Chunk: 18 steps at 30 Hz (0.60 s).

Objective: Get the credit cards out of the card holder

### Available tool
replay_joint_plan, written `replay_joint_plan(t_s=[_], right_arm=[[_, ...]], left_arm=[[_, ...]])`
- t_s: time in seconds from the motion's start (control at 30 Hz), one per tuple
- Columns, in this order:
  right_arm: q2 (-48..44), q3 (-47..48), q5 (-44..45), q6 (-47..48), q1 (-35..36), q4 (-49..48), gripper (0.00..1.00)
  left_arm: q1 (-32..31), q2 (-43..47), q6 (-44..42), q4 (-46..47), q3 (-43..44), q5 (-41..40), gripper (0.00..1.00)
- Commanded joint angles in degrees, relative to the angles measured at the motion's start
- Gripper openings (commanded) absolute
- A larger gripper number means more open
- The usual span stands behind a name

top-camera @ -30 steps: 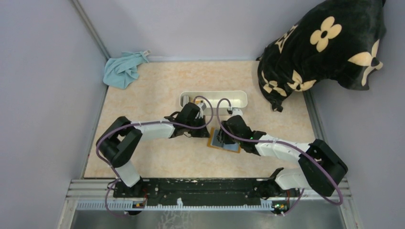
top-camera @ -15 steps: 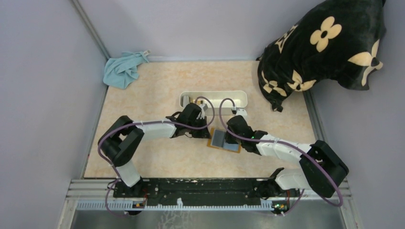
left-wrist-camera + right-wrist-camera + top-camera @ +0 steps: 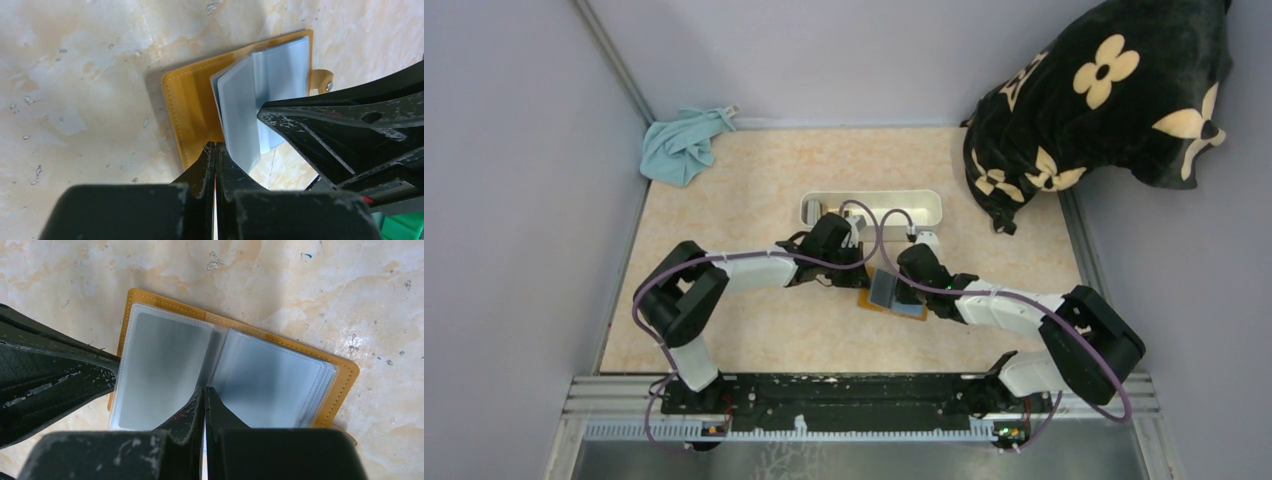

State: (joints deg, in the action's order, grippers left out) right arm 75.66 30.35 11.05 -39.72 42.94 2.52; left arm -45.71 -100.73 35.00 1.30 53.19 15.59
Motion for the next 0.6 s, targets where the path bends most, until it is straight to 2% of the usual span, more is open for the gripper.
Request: replay_joint_plan(t_s=[0.0,0.17,0.2,0.33,0.57], right_arm=[[-0.87,-0.61,-0.71,-0.4,-0.15,-2.87,0.0],[-3.86,-0.47,-0.85,-0.17,-0.22,-2.6,0.0],[-4.82,-0.59,-0.86,-0.14,-0.22,-2.56,0.03],[-7.2,-0.38,-0.77,0.16,-0.31,-2.38,0.19],[-8.66,-0.17,-1.9,0.27,-1.15,-3.26,0.57]], left_arm=[[-0.94,0.0,0.0,0.64,2.45,1.54,0.0],[-1.33,0.04,-0.09,0.38,3.44,1.59,0.0],[-1.45,0.01,-0.11,0.25,3.61,1.63,0.0],[-1.81,-0.31,-0.11,0.11,4.2,1.6,0.0],[-2.38,-0.79,-0.12,0.02,4.64,1.51,0.0]])
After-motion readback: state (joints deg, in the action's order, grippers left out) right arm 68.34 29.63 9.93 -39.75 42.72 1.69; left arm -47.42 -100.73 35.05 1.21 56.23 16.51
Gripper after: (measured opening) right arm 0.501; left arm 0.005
